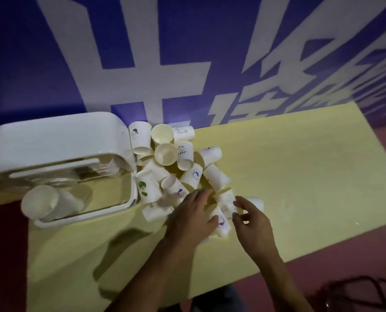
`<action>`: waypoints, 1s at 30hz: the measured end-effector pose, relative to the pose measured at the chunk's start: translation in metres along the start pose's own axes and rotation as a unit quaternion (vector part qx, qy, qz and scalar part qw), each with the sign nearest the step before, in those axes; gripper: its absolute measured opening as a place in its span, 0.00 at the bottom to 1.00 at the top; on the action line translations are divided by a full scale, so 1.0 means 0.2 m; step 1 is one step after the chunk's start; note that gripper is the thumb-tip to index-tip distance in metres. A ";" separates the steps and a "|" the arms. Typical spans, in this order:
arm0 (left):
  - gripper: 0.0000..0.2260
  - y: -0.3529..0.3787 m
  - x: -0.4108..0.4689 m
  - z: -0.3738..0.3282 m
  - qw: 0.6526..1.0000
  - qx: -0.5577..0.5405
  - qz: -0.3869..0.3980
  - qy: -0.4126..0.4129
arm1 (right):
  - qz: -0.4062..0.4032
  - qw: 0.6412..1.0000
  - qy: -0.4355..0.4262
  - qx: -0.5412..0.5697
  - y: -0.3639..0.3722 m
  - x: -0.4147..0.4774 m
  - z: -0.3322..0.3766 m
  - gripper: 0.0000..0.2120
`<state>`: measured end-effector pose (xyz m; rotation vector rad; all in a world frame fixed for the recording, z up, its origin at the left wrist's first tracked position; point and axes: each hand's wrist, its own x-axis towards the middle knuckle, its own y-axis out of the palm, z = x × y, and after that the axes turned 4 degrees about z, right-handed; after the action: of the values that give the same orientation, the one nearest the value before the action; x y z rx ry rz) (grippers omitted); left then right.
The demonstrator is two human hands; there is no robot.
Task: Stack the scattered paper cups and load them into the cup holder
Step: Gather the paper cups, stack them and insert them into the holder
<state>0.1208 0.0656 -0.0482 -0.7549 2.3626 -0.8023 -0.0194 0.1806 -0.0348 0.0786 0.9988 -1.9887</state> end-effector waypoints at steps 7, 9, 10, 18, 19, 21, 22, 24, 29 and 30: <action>0.35 0.37 0.22 -0.24 0.996 0.075 0.030 0.040 | -0.009 0.999 0.036 0.024 -0.28 0.04 -0.30 0.19; 0.35 0.50 0.31 -0.27 0.989 0.133 0.038 0.047 | -0.001 0.999 0.033 0.024 -0.37 0.07 -0.38 0.20; 0.35 0.56 0.34 -0.27 0.984 0.167 0.037 0.048 | 0.004 0.999 0.030 0.023 -0.42 0.09 -0.42 0.20; 0.32 0.81 0.49 -0.24 0.958 0.284 -0.018 0.043 | 0.057 0.998 0.007 0.012 -0.71 0.26 -0.66 0.18; 0.33 0.81 0.50 -0.25 0.963 0.263 -0.029 0.041 | 0.063 0.998 0.002 0.008 -0.73 0.28 -0.68 0.18; 0.33 0.77 0.49 -0.31 0.980 0.188 -0.054 0.025 | 0.071 0.997 -0.005 -0.002 -0.76 0.34 -0.70 0.18; 0.32 0.74 0.47 -0.35 0.988 0.136 -0.071 0.013 | 0.076 0.997 -0.006 -0.002 -0.77 0.37 -0.69 0.19; 0.30 0.64 0.41 -0.45 0.992 0.025 -0.124 -0.018 | 0.085 0.996 -0.012 -0.009 -0.78 0.43 -0.66 0.18; 0.28 0.42 0.19 -0.50 0.947 -0.124 -0.268 -0.127 | 0.132 0.989 -0.047 -0.039 -0.66 0.53 -0.53 0.19; 0.30 0.39 0.16 -0.49 0.933 -0.150 -0.283 -0.161 | 0.147 0.987 -0.050 -0.046 -0.61 0.54 -0.50 0.20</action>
<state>0.0112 0.1337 -0.0422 -1.6129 2.0005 -0.4760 -0.2055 0.2094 -0.0713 0.0698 0.9532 -1.6596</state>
